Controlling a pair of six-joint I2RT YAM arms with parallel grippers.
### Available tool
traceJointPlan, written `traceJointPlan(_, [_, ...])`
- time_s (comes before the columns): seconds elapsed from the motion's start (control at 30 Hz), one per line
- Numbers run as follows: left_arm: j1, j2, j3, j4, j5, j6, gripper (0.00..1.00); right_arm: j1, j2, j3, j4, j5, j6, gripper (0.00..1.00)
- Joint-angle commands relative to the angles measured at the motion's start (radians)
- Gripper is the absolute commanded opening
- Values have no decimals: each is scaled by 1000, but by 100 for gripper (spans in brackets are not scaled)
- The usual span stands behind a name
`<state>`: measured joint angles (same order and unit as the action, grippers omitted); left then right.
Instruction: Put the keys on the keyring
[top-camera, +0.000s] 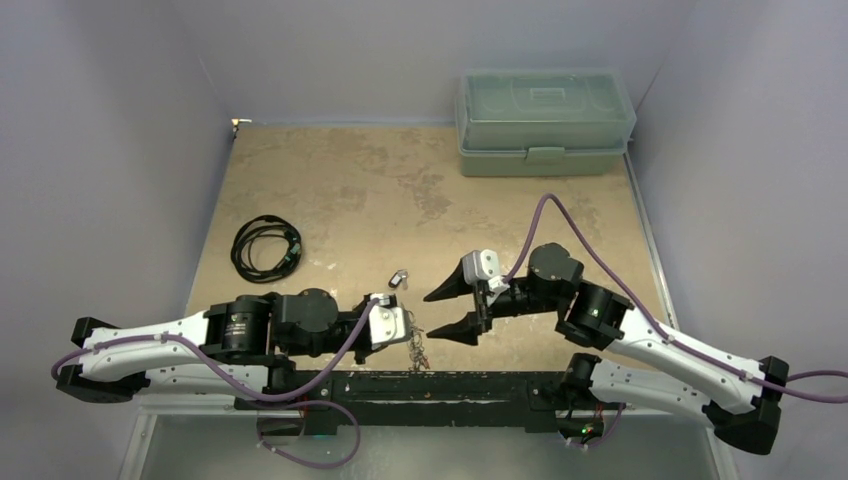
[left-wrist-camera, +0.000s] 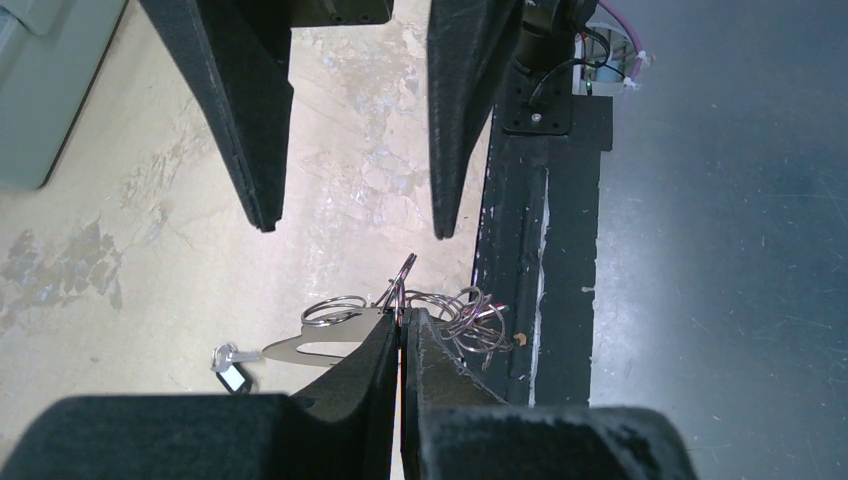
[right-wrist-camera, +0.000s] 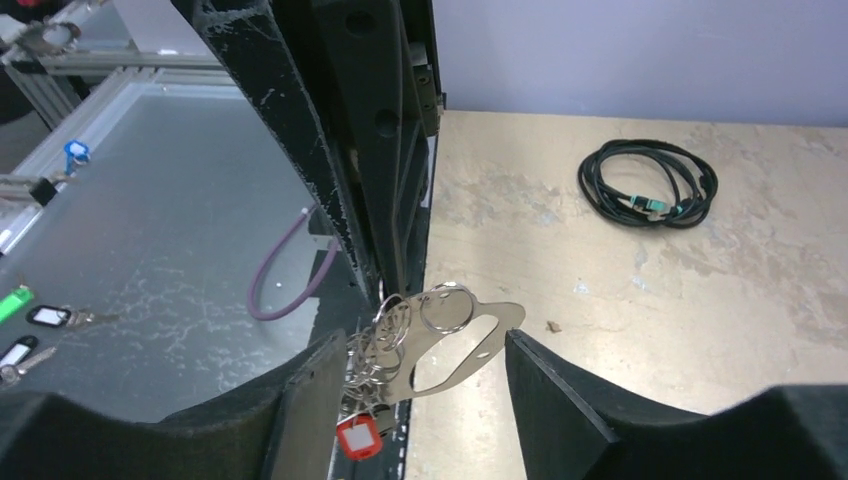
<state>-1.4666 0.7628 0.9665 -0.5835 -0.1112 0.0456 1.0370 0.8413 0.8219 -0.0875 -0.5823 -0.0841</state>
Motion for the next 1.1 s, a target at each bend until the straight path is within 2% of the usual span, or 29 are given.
traceJointPlan(0.0, [2, -11, -5, 74, -23, 10, 0, 5, -62, -30, 75, 17, 71, 68])
traceJointPlan(0.17, [2, -3, -7, 85, -19, 12, 0, 5, -55, -76, 136, 53, 144, 74])
traceJointPlan(0.33, [3, 1, -6, 91, -10, 14, 0, 5, -40, -100, 192, 126, 170, 73])
traceJointPlan(0.6, [8, 10, -8, 91, 31, 16, 0, 5, -38, -76, 165, 188, 121, 69])
traceJointPlan(1.07, [12, -21, -20, 105, 87, 25, 0, 5, 40, -78, 179, 198, 72, 68])
